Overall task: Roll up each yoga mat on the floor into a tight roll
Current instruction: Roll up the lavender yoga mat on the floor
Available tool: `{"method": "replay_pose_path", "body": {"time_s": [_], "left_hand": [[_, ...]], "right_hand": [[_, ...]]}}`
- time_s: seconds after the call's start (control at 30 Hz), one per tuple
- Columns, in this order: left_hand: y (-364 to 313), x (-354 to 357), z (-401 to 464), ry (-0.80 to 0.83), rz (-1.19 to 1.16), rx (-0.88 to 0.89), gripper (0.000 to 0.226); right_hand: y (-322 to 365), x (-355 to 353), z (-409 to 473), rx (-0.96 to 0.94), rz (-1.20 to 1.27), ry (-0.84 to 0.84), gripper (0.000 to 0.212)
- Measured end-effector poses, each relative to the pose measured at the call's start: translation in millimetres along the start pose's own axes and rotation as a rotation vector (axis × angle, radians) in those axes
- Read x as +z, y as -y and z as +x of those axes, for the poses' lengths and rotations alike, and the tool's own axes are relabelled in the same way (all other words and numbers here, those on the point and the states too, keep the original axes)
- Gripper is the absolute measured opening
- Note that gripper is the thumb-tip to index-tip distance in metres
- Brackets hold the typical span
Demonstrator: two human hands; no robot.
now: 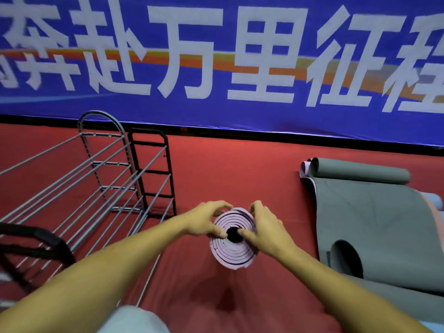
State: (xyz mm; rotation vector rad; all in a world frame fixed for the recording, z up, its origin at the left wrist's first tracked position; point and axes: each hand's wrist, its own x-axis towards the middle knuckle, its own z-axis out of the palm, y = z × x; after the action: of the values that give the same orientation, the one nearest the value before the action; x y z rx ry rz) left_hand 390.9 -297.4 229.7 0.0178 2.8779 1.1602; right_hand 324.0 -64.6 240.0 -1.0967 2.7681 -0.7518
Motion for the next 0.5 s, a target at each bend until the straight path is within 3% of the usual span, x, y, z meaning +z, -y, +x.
{"method": "replay_pose_path", "body": {"time_s": [0.13,0.27,0.5], "left_hand": [[37,19,-52,-0.156,-0.196,-0.047,0.069],[82,47,-105,-0.278,-0.365,-0.153,0.062],[163,99,-189,-0.367,-0.385,-0.490,0.049]], "right_hand": [[19,32,-9,-0.039,-0.102,0.082,0.076],[37,75,-13,-0.081,-0.207,0.146,0.083],[59,139,-22,-0.152,-0.283,0.132,0.062]]}}
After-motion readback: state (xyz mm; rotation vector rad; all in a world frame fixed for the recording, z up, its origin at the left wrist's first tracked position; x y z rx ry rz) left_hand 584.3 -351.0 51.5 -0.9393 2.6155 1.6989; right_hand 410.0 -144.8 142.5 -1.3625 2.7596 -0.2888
